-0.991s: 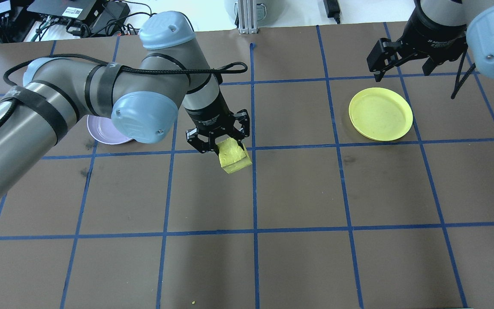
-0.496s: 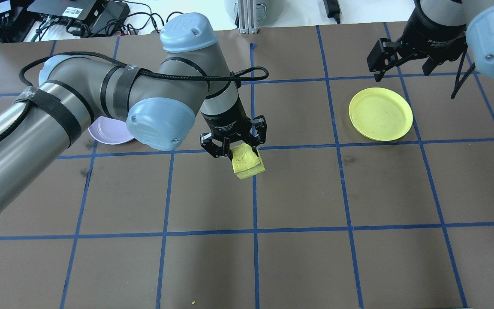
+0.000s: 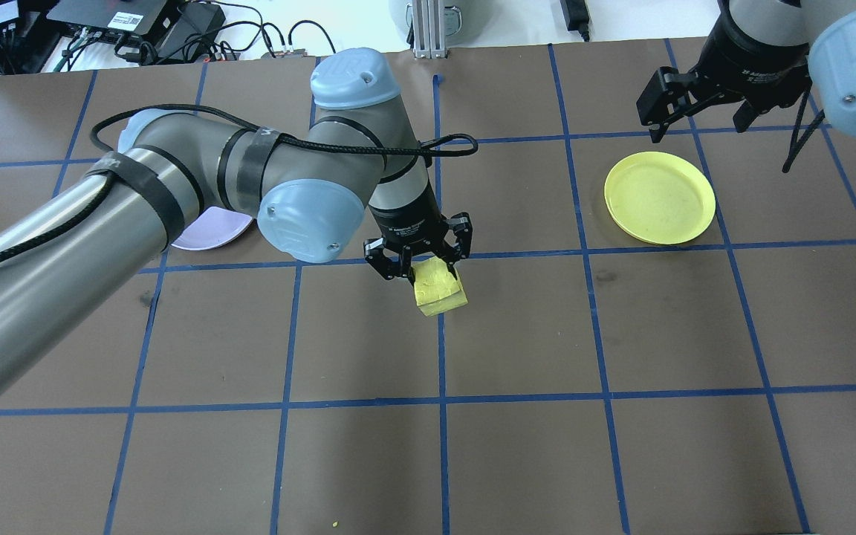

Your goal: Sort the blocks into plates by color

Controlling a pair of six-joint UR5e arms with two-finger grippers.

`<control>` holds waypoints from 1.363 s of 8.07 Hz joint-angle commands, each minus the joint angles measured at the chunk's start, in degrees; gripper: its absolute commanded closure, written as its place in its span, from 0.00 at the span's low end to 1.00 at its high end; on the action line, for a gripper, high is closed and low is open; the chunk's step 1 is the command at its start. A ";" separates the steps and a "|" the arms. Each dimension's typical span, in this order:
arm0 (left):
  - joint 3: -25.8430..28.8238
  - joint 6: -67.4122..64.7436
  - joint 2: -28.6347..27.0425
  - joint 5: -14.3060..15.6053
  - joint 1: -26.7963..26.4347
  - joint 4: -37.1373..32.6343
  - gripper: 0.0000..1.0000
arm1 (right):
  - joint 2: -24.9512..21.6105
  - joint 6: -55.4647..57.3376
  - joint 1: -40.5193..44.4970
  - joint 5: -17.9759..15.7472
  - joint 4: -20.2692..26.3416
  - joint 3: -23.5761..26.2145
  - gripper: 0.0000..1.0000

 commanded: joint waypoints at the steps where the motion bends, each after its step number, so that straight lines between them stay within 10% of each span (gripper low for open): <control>1: 0.13 0.13 -5.18 0.06 -3.06 6.53 0.52 | -0.05 0.03 -0.03 -0.02 0.18 0.03 0.00; 11: 0.13 -0.40 -5.99 0.15 -3.51 10.07 0.44 | -0.49 0.82 0.06 0.24 -0.26 -0.06 0.00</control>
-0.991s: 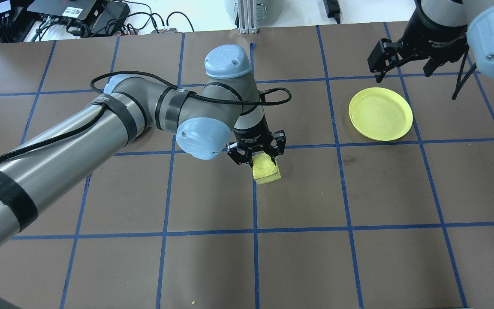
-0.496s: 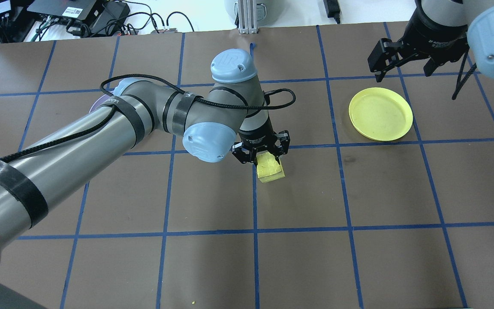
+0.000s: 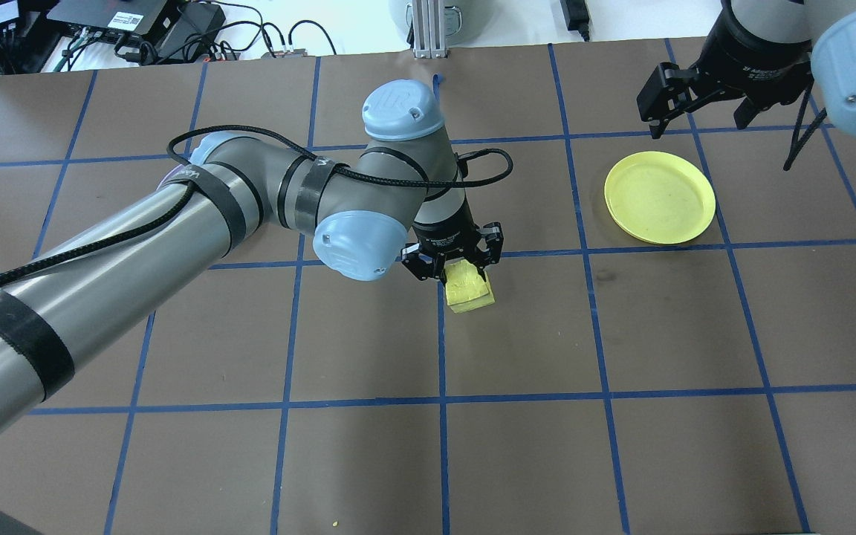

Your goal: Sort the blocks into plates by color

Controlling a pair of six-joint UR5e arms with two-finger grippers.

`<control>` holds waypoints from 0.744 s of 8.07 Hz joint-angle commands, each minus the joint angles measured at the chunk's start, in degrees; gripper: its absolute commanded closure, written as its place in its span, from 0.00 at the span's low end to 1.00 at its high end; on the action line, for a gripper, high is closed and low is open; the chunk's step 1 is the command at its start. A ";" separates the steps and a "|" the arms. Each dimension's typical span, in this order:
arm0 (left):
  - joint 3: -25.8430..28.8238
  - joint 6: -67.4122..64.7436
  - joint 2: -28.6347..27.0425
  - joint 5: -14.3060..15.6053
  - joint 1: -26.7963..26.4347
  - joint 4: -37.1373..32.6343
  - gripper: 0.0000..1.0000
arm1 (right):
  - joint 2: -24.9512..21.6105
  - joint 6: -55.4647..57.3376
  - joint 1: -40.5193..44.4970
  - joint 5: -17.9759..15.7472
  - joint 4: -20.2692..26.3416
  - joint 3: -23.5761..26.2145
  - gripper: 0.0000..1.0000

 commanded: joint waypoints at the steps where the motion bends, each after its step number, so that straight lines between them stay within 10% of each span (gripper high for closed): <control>1: 0.00 0.00 0.53 -0.19 0.06 0.00 0.42 | -0.21 0.23 0.03 0.06 0.08 -0.10 0.00; 6: 0.00 -0.09 1.94 -0.20 0.06 -0.08 0.36 | 0.23 0.23 0.03 0.15 0.86 -0.01 0.00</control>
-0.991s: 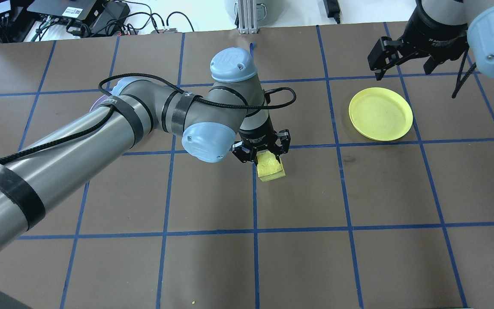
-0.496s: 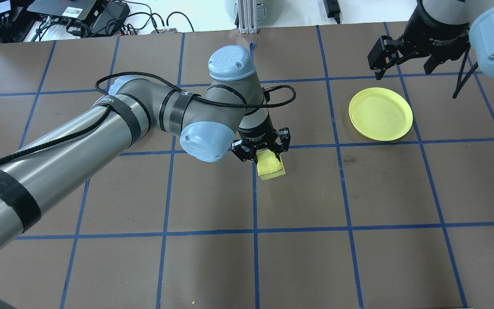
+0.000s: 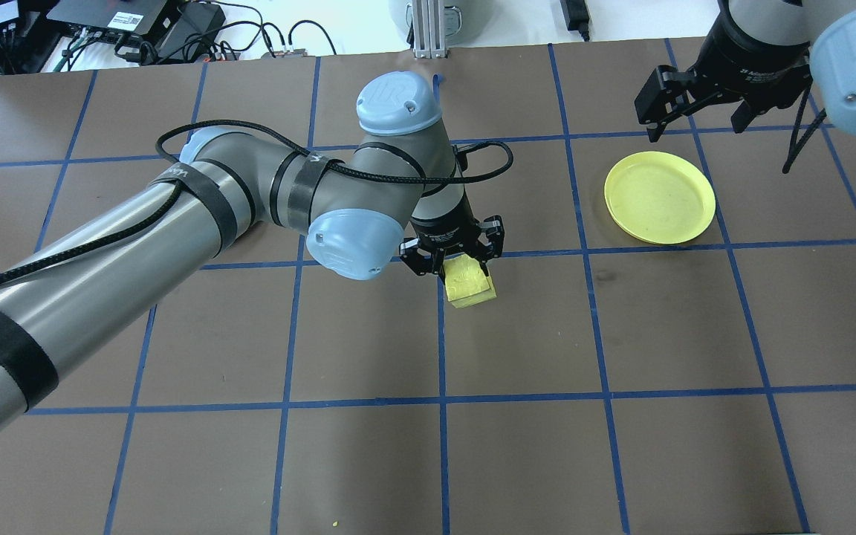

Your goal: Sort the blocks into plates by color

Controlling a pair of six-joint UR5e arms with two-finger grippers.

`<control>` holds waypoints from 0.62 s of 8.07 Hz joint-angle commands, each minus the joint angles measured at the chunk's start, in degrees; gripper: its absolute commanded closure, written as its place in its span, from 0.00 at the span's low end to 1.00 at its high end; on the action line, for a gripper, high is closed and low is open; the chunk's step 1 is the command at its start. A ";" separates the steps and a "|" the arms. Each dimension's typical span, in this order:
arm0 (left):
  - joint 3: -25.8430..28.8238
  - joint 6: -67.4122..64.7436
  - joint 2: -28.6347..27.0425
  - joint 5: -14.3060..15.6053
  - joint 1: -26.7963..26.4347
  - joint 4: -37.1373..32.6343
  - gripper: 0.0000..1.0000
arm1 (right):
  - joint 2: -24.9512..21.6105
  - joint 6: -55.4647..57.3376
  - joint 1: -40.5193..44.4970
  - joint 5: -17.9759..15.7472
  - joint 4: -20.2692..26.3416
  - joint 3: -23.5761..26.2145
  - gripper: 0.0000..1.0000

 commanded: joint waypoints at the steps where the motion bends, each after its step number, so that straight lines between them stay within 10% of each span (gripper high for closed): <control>1: -0.09 0.00 0.26 -0.07 -0.07 0.00 0.36 | 0.03 0.01 0.00 -0.39 0.30 0.03 0.00; 5: -0.09 0.00 -1.05 -0.15 -0.07 0.52 0.37 | 0.02 -0.60 0.09 -0.22 0.13 0.03 0.00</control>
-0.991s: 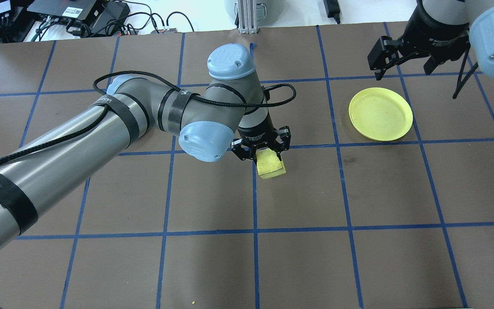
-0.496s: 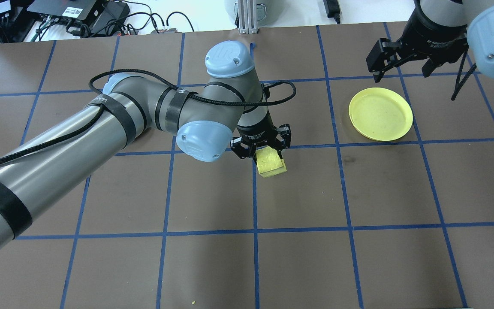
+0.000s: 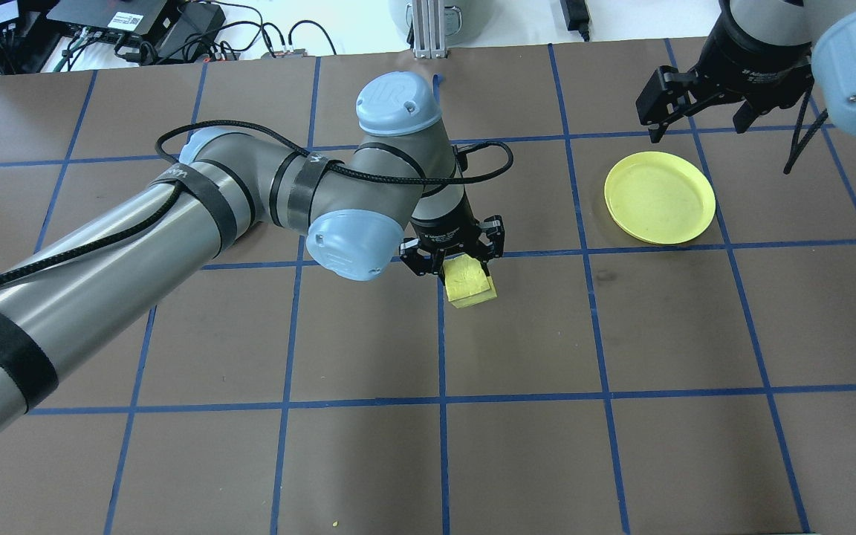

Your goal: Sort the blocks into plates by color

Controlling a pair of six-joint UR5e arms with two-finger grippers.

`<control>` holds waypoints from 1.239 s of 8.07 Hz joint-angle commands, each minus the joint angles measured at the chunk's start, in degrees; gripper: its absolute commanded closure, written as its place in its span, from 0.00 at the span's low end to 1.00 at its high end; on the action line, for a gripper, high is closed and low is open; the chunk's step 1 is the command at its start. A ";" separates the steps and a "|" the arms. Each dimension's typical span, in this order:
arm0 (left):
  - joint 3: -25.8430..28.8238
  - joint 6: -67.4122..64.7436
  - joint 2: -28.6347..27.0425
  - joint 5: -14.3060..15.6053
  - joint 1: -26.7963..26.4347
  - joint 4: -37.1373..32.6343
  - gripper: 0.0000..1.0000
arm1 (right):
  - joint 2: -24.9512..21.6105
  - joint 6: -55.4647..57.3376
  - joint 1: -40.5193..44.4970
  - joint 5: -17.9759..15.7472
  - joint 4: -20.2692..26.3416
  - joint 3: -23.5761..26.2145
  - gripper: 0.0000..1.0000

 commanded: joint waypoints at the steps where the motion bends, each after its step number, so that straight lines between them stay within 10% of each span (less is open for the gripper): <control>1: -0.19 0.00 -1.54 -0.13 -0.16 0.94 0.37 | 0.30 0.15 0.04 0.71 -0.22 0.00 0.00; 2: -0.19 -0.09 -1.63 -0.13 -0.25 1.04 0.35 | 1.18 0.07 0.04 0.89 -0.22 0.09 0.00; 4: -0.37 -1.83 -1.98 -0.05 -1.29 1.04 0.01 | 1.62 -0.81 0.04 0.98 -0.13 0.09 0.00; 10: 0.33 1.48 -2.34 0.30 -1.57 6.49 0.00 | 1.54 -0.98 0.22 2.91 -0.22 0.97 0.00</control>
